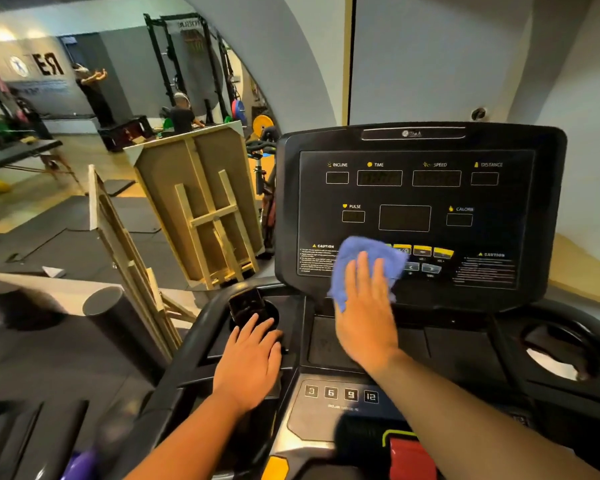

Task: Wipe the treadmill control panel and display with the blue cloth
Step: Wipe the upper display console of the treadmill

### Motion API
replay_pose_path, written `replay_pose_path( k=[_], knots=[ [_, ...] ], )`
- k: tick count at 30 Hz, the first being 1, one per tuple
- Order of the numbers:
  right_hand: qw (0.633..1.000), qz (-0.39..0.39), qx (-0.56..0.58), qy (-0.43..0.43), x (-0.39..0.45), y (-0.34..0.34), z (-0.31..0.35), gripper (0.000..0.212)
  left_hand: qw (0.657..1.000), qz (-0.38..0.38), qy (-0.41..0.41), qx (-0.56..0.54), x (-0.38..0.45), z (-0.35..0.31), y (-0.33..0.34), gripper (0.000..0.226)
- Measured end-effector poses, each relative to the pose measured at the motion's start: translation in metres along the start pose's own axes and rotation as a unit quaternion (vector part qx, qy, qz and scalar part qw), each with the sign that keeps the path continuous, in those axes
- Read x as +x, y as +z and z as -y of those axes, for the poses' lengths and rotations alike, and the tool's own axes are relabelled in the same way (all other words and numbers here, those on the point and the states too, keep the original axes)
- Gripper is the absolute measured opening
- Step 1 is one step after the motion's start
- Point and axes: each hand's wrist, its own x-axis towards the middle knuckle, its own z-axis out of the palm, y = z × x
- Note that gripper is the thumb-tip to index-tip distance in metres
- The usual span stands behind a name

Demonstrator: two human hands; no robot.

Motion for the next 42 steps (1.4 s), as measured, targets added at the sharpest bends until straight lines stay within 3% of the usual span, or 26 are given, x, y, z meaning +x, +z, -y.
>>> replay_pose_path(
  k=[2, 6, 9, 16, 22, 27, 33, 42],
  knots=[
    [0.993, 0.019, -0.038, -0.113, -0.008, 0.009, -0.001, 0.082, 1.000, -0.003, 0.003, 0.001, 0.000, 0.001, 0.002, 0.054],
    [0.981, 0.037, -0.031, -0.187, -0.011, 0.006, -0.042, 0.091, 1.000, -0.008, 0.007, 0.005, 0.001, 0.002, 0.004, 0.053],
    [0.983, 0.060, -0.016, -0.176, -0.019, -0.002, -0.076, 0.085, 1.000, -0.014, 0.010, 0.004, 0.001, 0.004, 0.005, 0.054],
    [0.994, 0.074, -0.023, -0.070, -0.051, -0.026, -0.150, 0.101, 1.000, -0.012, 0.010, 0.008, 0.002, 0.004, 0.006, 0.055],
    [0.999, 0.007, -0.029, 0.040, -0.054, -0.019, -0.108, 0.081, 1.000, -0.013, 0.009, 0.008, 0.002, 0.004, 0.006, 0.057],
    [0.993, 0.027, -0.001, 0.117, -0.043, -0.010, -0.043, 0.073, 1.000, -0.010, 0.004, 0.009, 0.001, 0.004, 0.006, 0.056],
    [0.999, -0.022, 0.014, 0.043, -0.027, -0.010, -0.011, 0.026, 1.000, -0.011, 0.010, 0.008, 0.002, 0.005, 0.008, 0.055],
    [0.987, -0.043, 0.117, -0.106, -0.007, -0.012, -0.015, 0.016, 1.000, -0.009, 0.015, 0.018, 0.003, 0.007, 0.010, 0.058]
  ],
)
